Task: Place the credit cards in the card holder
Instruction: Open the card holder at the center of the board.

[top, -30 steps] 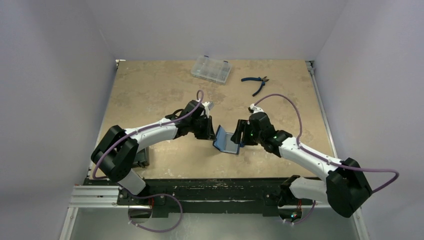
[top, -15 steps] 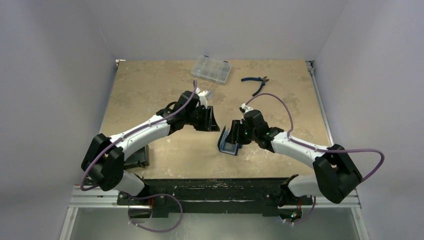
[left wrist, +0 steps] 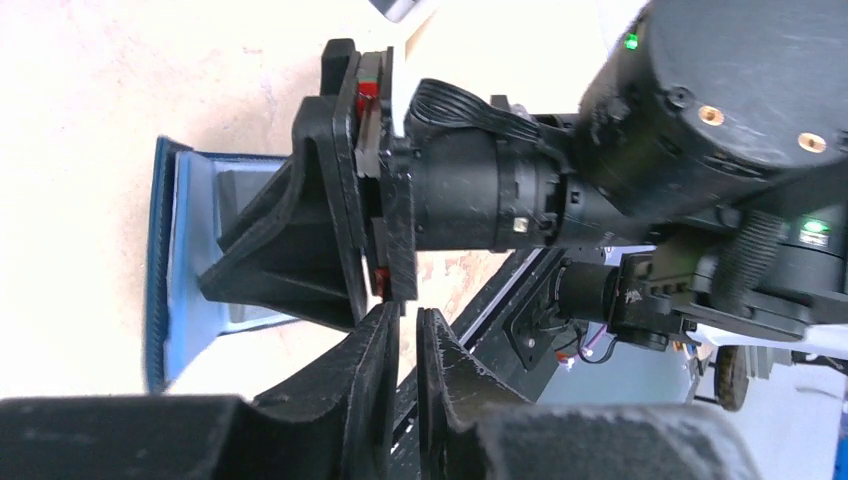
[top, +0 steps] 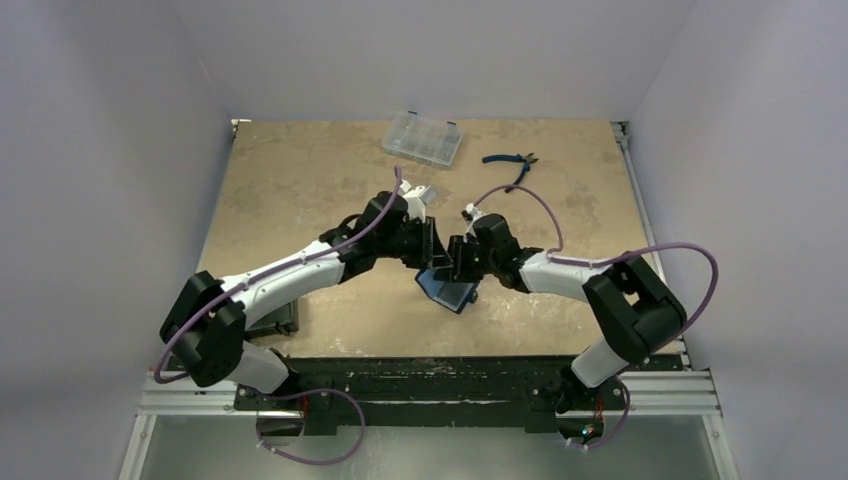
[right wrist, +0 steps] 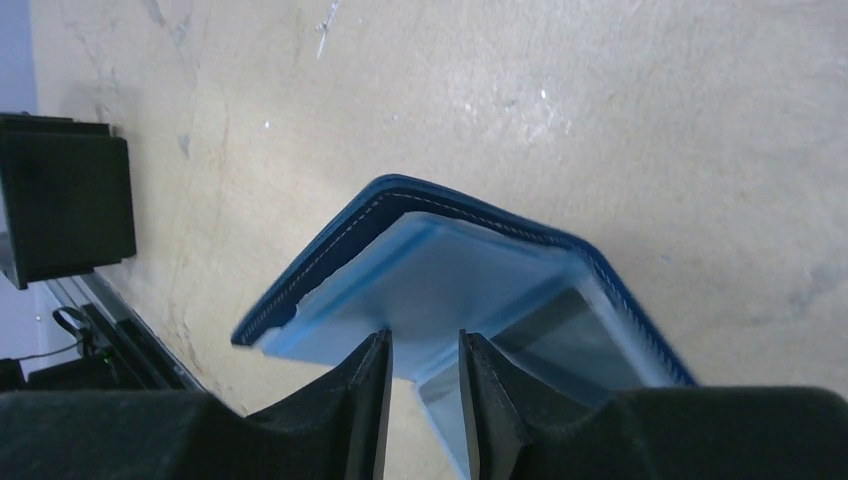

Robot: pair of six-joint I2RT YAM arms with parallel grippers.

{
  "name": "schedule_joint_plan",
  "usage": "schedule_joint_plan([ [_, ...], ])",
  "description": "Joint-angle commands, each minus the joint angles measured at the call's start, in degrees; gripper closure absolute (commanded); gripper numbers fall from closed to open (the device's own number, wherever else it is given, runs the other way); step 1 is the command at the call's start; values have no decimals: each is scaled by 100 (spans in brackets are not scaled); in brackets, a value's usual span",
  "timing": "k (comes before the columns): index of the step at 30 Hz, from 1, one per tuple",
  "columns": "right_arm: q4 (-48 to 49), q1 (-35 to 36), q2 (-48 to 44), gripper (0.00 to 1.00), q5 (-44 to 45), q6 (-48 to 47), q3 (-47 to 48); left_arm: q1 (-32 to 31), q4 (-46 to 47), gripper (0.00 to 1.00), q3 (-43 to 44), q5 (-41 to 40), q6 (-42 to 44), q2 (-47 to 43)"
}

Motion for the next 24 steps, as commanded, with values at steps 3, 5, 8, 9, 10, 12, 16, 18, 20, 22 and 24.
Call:
schedule_joint_plan([
  [3,1543,17,669,62,-648,579,-140,331,449,93,-554,-311,-322,-307],
  [5,1709,17,834,64,-652,655,-236,525,832,100,-810,-168,-593,-303],
  [8,1697,17,909,73,-646,628,-262,643,1190,100,-1026,-8,-738,-181],
  [9,1688,13,909,75,-641,623,-263,648,1203,100,-1015,28,-720,-87],
  [10,1674,10,906,76,-629,627,-257,657,1206,100,-1000,48,-707,45],
  [12,1606,9,895,76,-598,619,-221,678,1291,100,-1027,10,-675,196],
  [16,1447,8,862,76,-555,547,-146,875,1395,100,-1100,-111,-637,547],
  [18,1323,8,809,76,-506,491,-120,957,1421,100,-1116,-144,-585,746],
  [20,1078,22,657,73,-321,433,-94,1003,1358,100,-1148,-357,-474,886],
  [22,978,40,390,67,-306,433,-190,1072,1347,100,-1209,-505,-425,1013],
  [24,939,68,111,62,-362,442,-300,1140,1413,100,-1285,-491,-410,1149],
])
